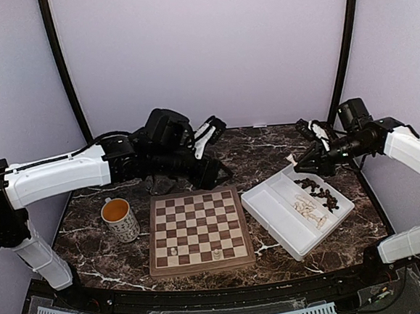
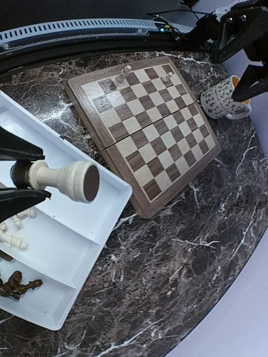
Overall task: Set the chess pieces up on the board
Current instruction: Place the pawn on b2, then pass from the right arm to the left
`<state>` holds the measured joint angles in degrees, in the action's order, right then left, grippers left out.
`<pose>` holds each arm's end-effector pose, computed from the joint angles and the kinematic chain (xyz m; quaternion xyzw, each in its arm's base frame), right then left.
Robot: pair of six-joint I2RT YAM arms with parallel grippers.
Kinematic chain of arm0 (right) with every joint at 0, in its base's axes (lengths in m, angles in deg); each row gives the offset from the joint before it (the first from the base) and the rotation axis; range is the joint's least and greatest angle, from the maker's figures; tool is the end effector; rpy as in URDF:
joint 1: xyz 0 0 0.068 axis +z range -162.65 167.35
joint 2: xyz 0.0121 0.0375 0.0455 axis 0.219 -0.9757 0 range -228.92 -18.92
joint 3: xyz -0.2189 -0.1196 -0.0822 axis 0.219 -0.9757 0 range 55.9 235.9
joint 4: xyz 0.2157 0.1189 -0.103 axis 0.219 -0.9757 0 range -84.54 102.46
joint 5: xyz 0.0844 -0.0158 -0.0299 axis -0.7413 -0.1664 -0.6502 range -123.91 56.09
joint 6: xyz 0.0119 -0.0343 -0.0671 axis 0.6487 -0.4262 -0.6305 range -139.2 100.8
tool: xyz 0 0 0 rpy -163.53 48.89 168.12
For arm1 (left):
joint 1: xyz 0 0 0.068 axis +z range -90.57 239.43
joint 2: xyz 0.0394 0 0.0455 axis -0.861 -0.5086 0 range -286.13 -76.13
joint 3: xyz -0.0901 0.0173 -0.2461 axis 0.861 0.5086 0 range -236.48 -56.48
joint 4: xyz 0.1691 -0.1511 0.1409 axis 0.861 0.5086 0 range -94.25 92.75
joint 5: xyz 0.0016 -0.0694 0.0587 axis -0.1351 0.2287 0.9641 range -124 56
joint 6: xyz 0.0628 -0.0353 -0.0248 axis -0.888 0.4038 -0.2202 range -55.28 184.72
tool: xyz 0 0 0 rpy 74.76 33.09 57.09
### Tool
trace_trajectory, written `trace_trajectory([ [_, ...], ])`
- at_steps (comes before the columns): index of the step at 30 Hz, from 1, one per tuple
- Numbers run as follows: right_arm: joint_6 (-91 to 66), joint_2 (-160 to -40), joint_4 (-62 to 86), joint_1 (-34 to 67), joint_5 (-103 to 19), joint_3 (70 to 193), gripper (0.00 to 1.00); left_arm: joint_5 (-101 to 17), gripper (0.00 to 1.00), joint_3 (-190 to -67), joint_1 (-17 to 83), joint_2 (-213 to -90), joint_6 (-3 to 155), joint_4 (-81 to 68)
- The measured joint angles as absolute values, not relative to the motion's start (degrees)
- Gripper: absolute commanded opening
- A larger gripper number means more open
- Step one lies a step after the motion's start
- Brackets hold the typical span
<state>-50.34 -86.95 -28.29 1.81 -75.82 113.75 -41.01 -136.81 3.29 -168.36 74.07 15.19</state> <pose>0.2406 0.1067 0.2684 -0.4513 0.7650 0.2882 0.3578 0.2195 -0.3413 0.3020 0.3730 0.7867 -0.3093 0.3824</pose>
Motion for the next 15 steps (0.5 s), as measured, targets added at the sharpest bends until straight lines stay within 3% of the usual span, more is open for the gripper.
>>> trace_trajectory([
  [7,-53.42,-87.32,-35.72,5.39,-76.28,120.33,0.05,-49.77,0.53,-141.18,3.27,-176.62,83.51,-6.17],
  [15,-53.38,-88.72,-38.39,13.68,-68.21,121.57,0.05,-61.01,0.56,-146.82,3.27,-187.24,94.74,-11.81],
])
